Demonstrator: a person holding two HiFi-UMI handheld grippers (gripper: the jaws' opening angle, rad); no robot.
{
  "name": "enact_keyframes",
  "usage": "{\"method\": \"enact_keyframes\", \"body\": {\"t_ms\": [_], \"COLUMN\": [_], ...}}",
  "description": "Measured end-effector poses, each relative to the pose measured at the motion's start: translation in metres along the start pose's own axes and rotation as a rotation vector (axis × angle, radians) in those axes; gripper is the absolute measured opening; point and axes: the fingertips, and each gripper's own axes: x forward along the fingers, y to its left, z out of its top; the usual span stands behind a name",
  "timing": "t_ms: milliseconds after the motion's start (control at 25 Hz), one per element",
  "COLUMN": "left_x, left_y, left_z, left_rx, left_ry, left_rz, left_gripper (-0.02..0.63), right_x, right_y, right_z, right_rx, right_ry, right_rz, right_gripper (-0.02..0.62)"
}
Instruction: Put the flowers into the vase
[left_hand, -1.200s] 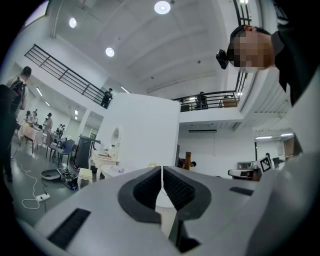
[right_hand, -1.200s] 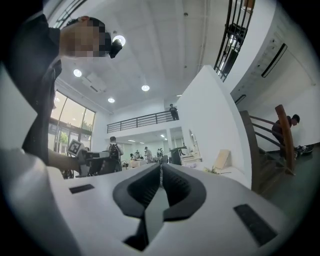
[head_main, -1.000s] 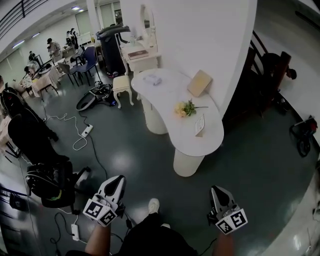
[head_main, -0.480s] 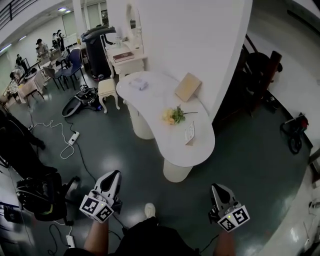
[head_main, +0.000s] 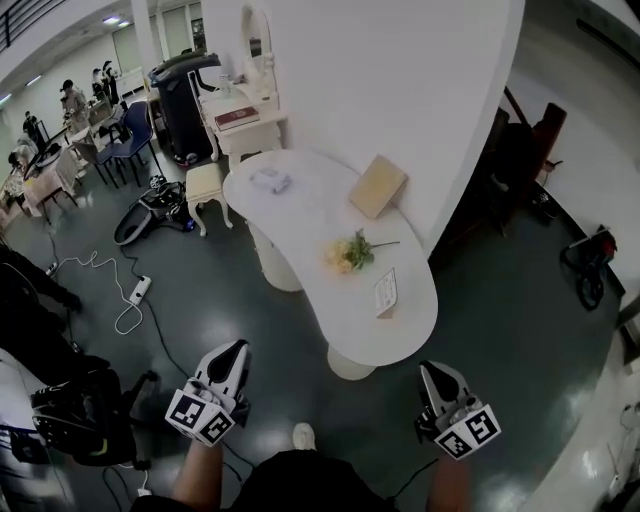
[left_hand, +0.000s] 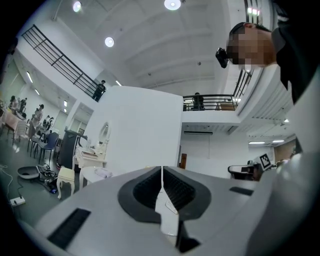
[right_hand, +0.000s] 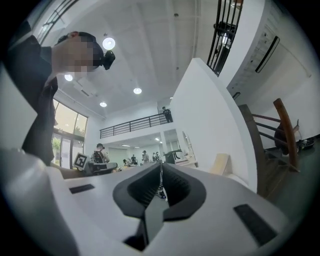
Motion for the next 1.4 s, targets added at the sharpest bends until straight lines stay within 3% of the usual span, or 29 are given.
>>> {"method": "enact_keyframes", "body": {"t_ms": [400, 720, 1240, 1400], "left_x": [0.03, 0.051, 0.112, 0.136], "left_y": [0.044, 0.057, 0.065, 0.064], "left_z": [-0.004, -0.003, -0.014, -0.023], "left_rx": [-0.012, 0.004, 0.025, 0.026], "left_ry": [0.02, 0.007, 0.01, 0.027], "left_rz": [-0.042, -0.003, 0.196, 0.241], "left_gripper": [0.02, 0.02, 0.02, 0.02], "right_x": [0.082, 0.116, 0.202, 0.227], "right_y": [-0.02, -0.049, -0.147, -0.174], "right_z": [-0.003, 0.0, -0.007, -0.017], "right_rx": [-0.053, -0.11, -0.199, -0.294], "right_ry": [0.048, 0.095, 0.21, 0.258], "right_rz": [0.023, 0.06, 0.257, 0.314], "right_gripper": [0.031, 0.031, 0.031, 0.031]}}
